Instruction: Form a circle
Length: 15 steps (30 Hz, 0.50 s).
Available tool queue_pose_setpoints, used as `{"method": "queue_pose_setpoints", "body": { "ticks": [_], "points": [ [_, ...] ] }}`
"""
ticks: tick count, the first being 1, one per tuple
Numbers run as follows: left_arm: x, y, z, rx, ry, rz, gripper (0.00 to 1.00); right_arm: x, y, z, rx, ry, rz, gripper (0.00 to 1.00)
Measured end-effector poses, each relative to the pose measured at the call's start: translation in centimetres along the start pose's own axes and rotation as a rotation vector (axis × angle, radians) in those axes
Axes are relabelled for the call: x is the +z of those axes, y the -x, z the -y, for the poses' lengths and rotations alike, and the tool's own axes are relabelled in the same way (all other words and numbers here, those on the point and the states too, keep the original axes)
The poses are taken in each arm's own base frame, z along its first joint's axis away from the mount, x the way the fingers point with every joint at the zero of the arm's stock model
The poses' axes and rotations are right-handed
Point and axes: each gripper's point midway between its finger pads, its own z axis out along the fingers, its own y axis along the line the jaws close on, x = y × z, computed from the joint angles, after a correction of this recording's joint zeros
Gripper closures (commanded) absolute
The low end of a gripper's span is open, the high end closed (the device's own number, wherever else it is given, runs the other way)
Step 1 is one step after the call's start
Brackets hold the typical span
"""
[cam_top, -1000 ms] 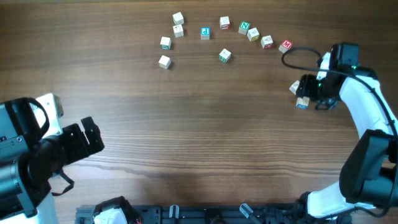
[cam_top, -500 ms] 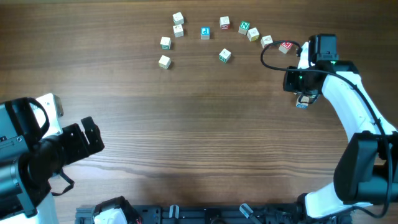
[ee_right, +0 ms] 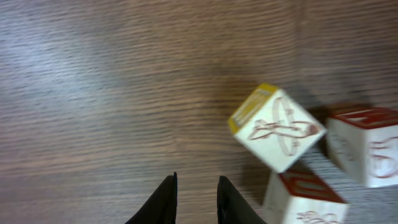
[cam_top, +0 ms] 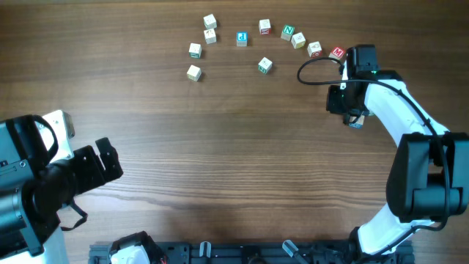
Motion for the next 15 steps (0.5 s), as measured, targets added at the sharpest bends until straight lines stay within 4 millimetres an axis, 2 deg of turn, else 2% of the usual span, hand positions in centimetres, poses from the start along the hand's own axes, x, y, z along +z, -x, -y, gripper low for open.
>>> {"method": "queue_pose_setpoints", "body": {
  "ticks": [9,15],
  "points": [
    [0.0,0.0,0.0,0.0,0.0,0.0,0.0,1.4,0.0,1.0,-0.001,-0.063,-0.007,0.82],
    [0.0,0.0,0.0,0.0,0.0,0.0,0.0,1.5,0.4,1.8,0.007,-0.108,0.007,0.82]
  ]
}}
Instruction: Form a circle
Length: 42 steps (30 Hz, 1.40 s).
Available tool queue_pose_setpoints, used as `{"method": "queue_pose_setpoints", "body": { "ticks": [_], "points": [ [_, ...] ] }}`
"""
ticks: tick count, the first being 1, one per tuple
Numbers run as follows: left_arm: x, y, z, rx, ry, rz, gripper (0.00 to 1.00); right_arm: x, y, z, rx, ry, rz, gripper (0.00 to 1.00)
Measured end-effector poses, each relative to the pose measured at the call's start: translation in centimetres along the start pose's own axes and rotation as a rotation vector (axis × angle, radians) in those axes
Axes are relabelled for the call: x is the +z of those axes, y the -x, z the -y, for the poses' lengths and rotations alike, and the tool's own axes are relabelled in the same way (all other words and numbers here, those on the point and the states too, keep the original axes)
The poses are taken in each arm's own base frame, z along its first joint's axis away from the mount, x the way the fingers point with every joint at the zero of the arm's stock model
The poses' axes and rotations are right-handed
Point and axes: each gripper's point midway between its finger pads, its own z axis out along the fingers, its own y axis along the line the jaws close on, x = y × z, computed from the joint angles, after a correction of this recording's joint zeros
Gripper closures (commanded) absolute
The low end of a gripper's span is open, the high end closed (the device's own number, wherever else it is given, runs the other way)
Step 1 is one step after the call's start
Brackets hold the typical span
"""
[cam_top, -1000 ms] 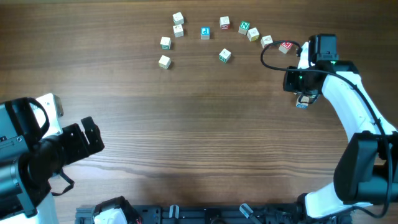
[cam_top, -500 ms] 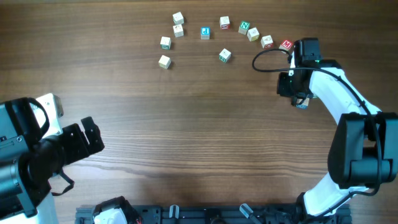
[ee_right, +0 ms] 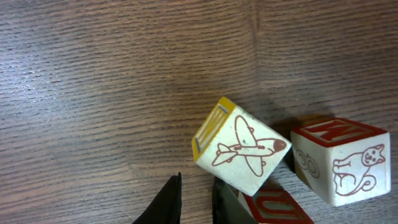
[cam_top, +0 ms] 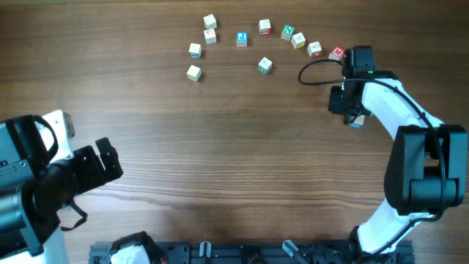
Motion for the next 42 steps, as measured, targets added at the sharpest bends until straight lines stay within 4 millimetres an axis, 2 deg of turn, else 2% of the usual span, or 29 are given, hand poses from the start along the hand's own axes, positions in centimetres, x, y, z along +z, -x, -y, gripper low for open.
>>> {"method": "queue_pose_setpoints", "body": {
  "ticks": [13,21,26,28,36,39,42],
  "points": [
    [0.0,0.0,0.0,0.0,0.0,0.0,0.0,0.0,0.1,0.1,0.005,-0.007,0.004,0.83],
    [0.0,0.0,0.0,0.0,0.0,0.0,0.0,-0.7,-0.6,-2.2,0.007,0.131,-0.028,0.83],
    [0.0,0.0,0.0,0.0,0.0,0.0,0.0,-3.7,1.3,-1.7,0.057,0.129,0.075,0.82],
    [0.0,0.0,0.0,0.0,0.0,0.0,0.0,-4.3,1.9,-1.3,0.099,0.114,0.105,0.82],
    [0.0,0.0,0.0,0.0,0.0,0.0,0.0,-4.6,4.3,0.1,0.257,0.053,0.208,0.83],
    [0.0,0.0,0.0,0.0,0.0,0.0,0.0,-4.8,5.3,0.2,0.275,0.056,0.249,0.89],
    [0.0,0.0,0.0,0.0,0.0,0.0,0.0,-3.6,5.9,-0.2,0.287,0.063,0.256,0.91]
  ]
}}
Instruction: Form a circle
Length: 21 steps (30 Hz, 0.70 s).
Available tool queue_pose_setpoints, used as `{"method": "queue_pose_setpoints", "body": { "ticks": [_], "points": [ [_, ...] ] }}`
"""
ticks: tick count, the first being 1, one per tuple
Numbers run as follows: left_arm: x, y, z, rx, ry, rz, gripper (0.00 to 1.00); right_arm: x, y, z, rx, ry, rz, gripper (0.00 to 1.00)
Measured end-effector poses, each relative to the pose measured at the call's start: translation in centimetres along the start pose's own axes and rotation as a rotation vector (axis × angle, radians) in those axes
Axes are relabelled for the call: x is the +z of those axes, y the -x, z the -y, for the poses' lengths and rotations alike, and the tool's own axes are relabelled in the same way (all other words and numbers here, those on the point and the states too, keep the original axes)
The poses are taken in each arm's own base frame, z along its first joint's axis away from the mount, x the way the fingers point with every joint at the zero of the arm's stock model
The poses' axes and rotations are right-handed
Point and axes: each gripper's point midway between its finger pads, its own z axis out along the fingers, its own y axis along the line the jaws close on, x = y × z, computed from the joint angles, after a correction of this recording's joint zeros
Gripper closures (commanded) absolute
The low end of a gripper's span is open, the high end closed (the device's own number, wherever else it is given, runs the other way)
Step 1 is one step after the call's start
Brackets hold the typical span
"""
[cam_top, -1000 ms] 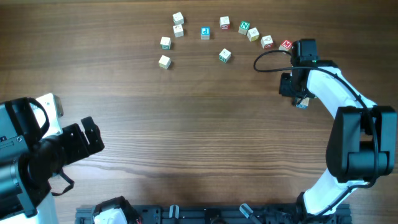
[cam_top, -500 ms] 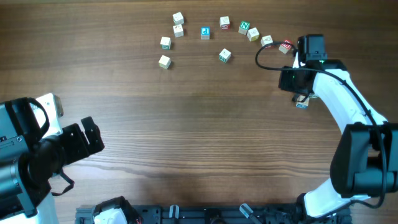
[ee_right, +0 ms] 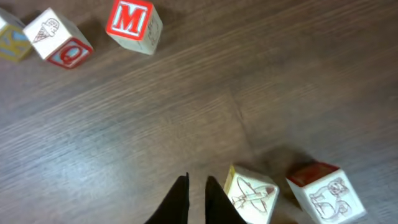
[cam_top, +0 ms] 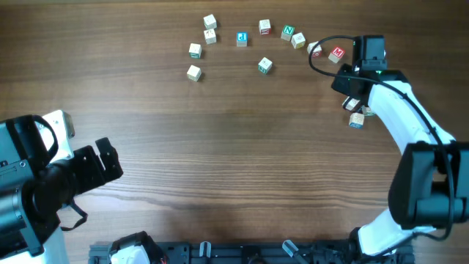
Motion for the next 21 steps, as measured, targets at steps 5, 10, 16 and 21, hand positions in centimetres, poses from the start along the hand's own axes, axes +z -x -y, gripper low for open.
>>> {"method": "queue_pose_setpoints", "body": {
  "ticks": [5,10,16,21],
  "points": [
    [0.0,0.0,0.0,0.0,0.0,0.0,0.0,1.1,0.3,-1.1,0.036,0.048,0.005,0.95],
    [0.0,0.0,0.0,0.0,0.0,0.0,0.0,0.8,2.5,-3.1,0.058,0.111,0.008,0.95],
    [0.0,0.0,0.0,0.0,0.0,0.0,0.0,3.7,-0.5,-1.8,0.082,0.009,-0.145,0.95],
    [0.0,0.0,0.0,0.0,0.0,0.0,0.0,3.4,-1.4,0.2,0.118,-0.101,-0.17,0.96]
  ]
}}
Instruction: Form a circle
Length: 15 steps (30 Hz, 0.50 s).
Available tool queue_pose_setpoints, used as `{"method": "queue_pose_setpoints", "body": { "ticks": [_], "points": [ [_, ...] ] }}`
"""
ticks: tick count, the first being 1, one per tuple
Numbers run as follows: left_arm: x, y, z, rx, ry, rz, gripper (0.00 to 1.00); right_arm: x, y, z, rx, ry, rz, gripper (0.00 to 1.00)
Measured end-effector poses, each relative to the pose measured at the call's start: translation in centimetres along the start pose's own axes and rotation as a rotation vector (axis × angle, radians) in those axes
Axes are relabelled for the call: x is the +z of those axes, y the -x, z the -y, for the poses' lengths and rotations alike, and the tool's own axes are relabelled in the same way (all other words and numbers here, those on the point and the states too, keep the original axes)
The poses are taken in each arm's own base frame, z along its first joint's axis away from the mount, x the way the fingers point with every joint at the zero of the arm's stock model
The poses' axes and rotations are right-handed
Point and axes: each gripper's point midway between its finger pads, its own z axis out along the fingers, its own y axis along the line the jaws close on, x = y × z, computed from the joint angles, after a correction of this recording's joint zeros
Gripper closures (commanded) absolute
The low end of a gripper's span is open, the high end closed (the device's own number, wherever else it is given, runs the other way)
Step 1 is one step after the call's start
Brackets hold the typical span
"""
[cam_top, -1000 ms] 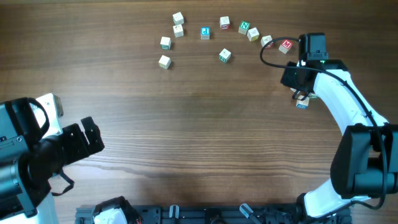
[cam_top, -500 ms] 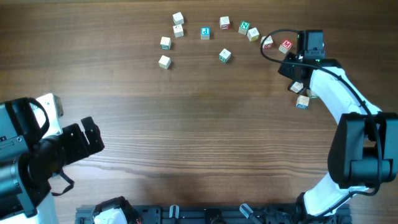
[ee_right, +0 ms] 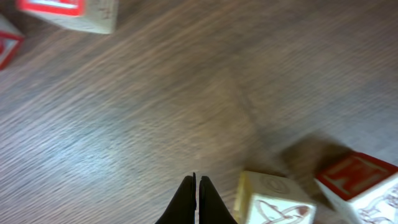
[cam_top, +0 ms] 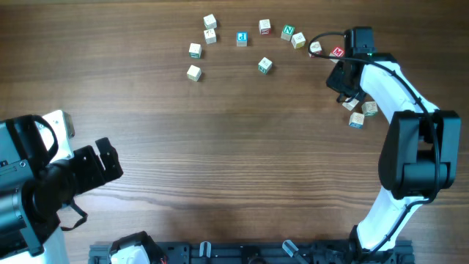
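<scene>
Small lettered wooden cubes lie in an arc at the table's far side, from a white cube [cam_top: 193,72] on the left to the red M cube [cam_top: 337,52] on the right. One green-lettered cube [cam_top: 264,66] sits inside the arc. A cluster of three cubes [cam_top: 356,120] lies below the arc's right end. My right gripper [cam_top: 347,91] hangs just above that cluster, shut with nothing between its fingers [ee_right: 196,183]. The airplane cube [ee_right: 273,200] is just right of its tips, and a red-topped cube [ee_right: 360,182] lies beyond. My left gripper [cam_top: 108,163] rests at the near left.
The M cube [ee_right: 68,12] and a second red cube [ee_right: 5,45] sit at the top left of the right wrist view. The right arm's black cable [cam_top: 322,37] loops over the arc's right end. A black rail [cam_top: 242,253] runs along the near edge.
My right gripper's fingers have gone from a thin gap to fully shut and sit closer to the table beside the airplane cube. Its wrist has shifted slightly left. The cubes lie as before.
First my right gripper hung low over the right cluster with a narrow gap, the airplane cube to its right. It then stood closer to that cube. Later it was higher, with the M cube in view. Now it is low again and shut.
</scene>
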Motion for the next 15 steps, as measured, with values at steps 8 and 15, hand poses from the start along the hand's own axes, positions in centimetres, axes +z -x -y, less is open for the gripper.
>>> {"method": "queue_pose_setpoints", "body": {
  "ticks": [8,15],
  "points": [
    [0.0,0.0,0.0,0.0,0.0,0.0,0.0,0.0,0.3,0.9,0.085,-0.052,0.025,0.95],
    [0.0,0.0,0.0,0.0,0.0,0.0,0.0,-0.1,0.0,1.7,0.123,-0.091,0.02,0.95]
  ]
}}
